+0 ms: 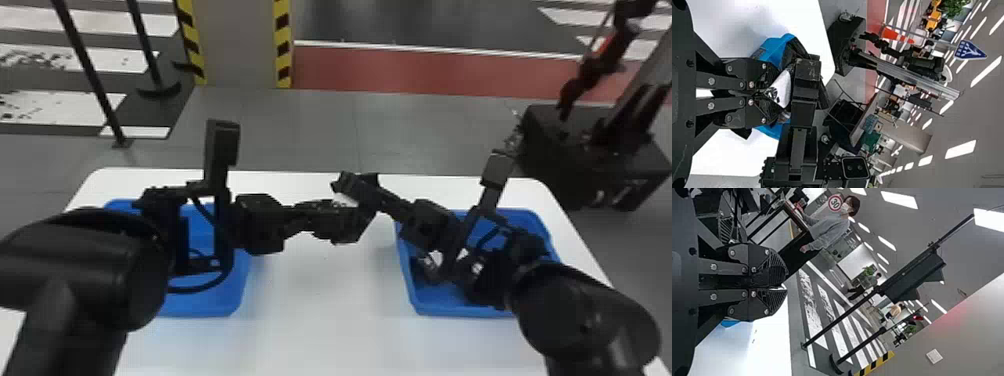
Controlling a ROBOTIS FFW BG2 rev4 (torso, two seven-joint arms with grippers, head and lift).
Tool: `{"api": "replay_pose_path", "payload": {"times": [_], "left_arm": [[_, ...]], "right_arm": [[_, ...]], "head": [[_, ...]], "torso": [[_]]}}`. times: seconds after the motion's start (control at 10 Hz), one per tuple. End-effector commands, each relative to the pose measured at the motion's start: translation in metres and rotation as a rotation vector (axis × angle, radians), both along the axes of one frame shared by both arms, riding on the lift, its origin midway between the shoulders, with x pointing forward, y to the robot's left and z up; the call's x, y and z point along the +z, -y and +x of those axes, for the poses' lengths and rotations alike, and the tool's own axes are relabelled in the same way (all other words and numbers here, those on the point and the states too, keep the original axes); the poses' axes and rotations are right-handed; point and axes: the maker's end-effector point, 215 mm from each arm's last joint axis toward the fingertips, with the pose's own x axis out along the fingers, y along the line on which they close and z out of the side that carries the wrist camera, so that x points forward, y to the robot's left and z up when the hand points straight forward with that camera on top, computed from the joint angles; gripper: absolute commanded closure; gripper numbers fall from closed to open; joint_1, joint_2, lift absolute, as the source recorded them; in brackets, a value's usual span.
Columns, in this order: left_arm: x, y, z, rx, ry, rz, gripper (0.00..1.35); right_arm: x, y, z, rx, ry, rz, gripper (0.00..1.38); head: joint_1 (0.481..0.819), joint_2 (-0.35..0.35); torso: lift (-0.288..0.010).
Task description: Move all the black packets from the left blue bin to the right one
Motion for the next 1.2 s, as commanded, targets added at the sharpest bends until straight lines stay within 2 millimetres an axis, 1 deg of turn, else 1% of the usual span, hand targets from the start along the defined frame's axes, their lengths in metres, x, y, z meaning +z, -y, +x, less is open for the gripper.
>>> {"api": "replay_pose_path", "payload": {"times": [0.0,0.1,0.2,0.3,0.4,0.5,0.6,0.7,0.8,0.9,1.0,1.1], "left_arm": [[-0.004,-0.004,-0.001,0.018,-0.014,-0.013,0.89],[-0.011,-0.013,0.000,0.046,-0.026,-0.012,0.46],[-0.025,-0.028,-0.003,0.079,-0.055,-0.014,0.16],[-0.036,-0.039,-0.007,0.103,-0.072,-0.015,0.12],[-0.043,-0.051,-0.010,0.127,-0.071,-0.025,0.13],[-0.041,-0.061,-0.014,0.138,-0.047,-0.042,0.13],[-0.037,-0.075,-0.020,0.160,-0.026,-0.041,0.13],[-0.029,-0.092,-0.024,0.193,0.009,-0.036,0.13],[-0.022,-0.102,-0.020,0.216,0.039,-0.044,0.13],[-0.008,-0.113,-0.021,0.242,0.094,-0.053,0.13],[0.007,-0.127,-0.026,0.275,0.162,-0.056,0.13],[0.005,-0.137,-0.028,0.305,0.165,-0.055,0.13]], "right_arm": [[0.001,0.000,0.002,-0.006,0.006,0.027,1.28],[0.005,0.014,0.008,-0.039,0.023,0.041,1.28],[0.008,0.043,0.014,-0.098,0.036,0.032,1.28],[0.005,0.070,0.017,-0.149,0.036,0.021,1.28],[-0.001,0.097,0.019,-0.197,0.032,0.008,1.28],[-0.012,0.127,0.022,-0.250,0.023,-0.011,1.28],[-0.028,0.159,0.024,-0.307,-0.006,-0.046,1.28],[-0.038,0.191,0.024,-0.372,-0.020,-0.074,1.28],[-0.042,0.222,0.030,-0.437,-0.018,-0.084,1.28],[-0.057,0.255,0.032,-0.495,-0.053,-0.100,1.28],[-0.073,0.282,0.042,-0.541,-0.072,-0.107,1.28],[-0.090,0.304,0.045,-0.560,-0.104,-0.109,1.20]], "head": [[0.695,-0.056],[0.695,-0.051],[0.695,-0.050],[0.695,-0.056],[0.695,-0.071],[0.695,-0.090],[0.695,-0.111],[0.695,-0.124],[0.695,-0.148],[0.695,-0.168],[0.695,-0.192],[0.695,-0.204]], "torso": [[-0.110],[-0.110],[-0.110],[-0.110],[-0.110],[-0.110],[-0.110],[-0.110],[-0.110],[-0.110],[-0.110],[-0.110]]}}
